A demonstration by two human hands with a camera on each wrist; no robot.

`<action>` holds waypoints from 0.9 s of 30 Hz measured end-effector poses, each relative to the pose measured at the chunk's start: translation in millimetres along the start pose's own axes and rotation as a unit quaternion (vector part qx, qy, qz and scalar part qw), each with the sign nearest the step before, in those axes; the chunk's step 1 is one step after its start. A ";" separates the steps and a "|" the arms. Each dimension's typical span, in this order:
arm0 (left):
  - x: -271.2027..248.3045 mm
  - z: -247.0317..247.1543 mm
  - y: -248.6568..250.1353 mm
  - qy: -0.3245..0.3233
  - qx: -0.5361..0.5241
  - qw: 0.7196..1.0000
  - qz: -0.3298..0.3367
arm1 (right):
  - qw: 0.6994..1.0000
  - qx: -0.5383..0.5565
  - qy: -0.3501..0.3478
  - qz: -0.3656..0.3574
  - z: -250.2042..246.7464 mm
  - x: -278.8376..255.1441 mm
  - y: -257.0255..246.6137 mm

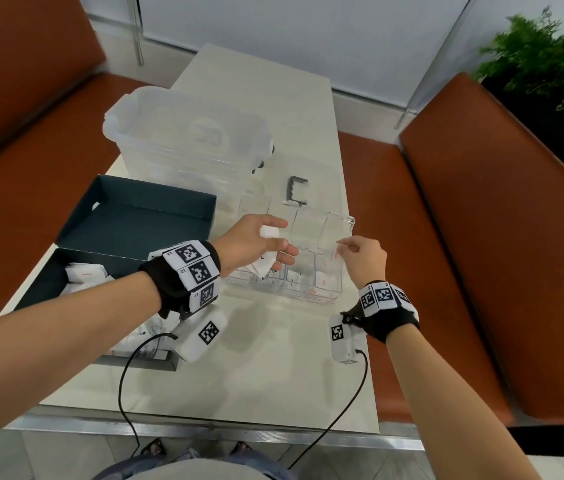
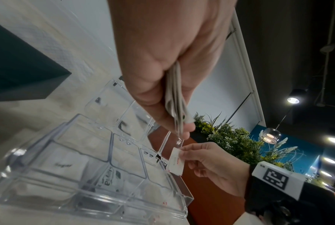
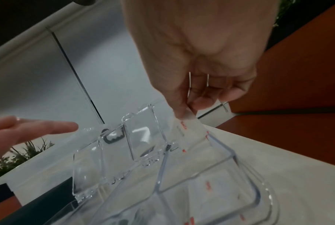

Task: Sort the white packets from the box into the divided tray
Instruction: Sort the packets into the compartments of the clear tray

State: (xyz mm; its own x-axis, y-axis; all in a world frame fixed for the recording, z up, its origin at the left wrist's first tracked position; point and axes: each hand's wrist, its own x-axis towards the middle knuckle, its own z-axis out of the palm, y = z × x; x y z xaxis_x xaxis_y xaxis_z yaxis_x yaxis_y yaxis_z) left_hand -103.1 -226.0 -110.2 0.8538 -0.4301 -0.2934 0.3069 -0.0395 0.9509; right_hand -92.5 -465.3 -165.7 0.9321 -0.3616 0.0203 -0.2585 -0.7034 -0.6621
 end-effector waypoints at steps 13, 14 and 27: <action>-3.2 2.6 -2.3 -0.011 -0.009 1.000 -0.002 | 0.966 -0.225 0.021 -0.123 24.9 -17.2 0.0; -3.4 2.9 -2.2 -0.011 -0.010 1.000 -0.003 | 0.959 -0.250 0.025 -0.129 25.3 -17.2 0.1; -7.2 1.5 -0.8 -0.011 -0.021 1.000 -0.005 | 0.936 -0.322 -0.007 -0.139 24.4 -14.6 4.0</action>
State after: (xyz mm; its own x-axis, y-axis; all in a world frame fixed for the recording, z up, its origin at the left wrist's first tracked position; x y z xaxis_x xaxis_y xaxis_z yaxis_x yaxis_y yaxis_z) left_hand -110.2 -224.2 -108.8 0.8415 -0.4497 -0.2995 0.3321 -0.0067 0.9432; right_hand -101.0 -448.0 -186.9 0.9881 -0.1056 0.1115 -0.1013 -0.9939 -0.0435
